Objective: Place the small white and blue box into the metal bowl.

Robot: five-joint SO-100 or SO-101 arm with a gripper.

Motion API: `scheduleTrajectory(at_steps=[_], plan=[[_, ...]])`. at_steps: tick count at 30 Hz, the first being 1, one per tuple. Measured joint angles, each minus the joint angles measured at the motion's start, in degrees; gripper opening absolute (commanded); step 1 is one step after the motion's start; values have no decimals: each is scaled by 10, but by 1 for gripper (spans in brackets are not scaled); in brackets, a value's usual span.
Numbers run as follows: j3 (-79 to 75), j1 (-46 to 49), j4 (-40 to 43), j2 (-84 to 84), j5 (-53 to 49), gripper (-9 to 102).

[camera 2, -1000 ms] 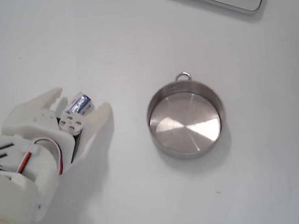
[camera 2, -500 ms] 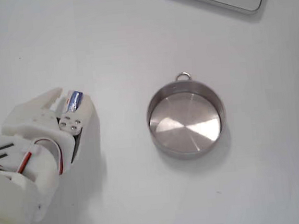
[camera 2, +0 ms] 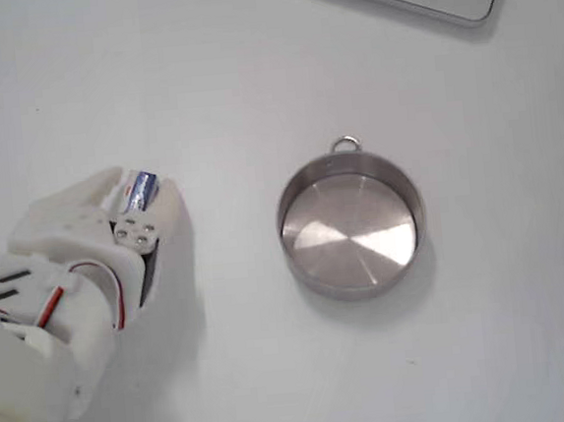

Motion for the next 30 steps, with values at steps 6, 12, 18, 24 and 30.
scheduleTrajectory(at_steps=[6,12,18,24,30], plan=[[0,1,0,-5,-3,15],[-2,1,0,-14,-3,15],[-2,1,0,-14,-4,5],[-2,18,0,-14,-9,3],[-2,17,0,-14,-9,3]])
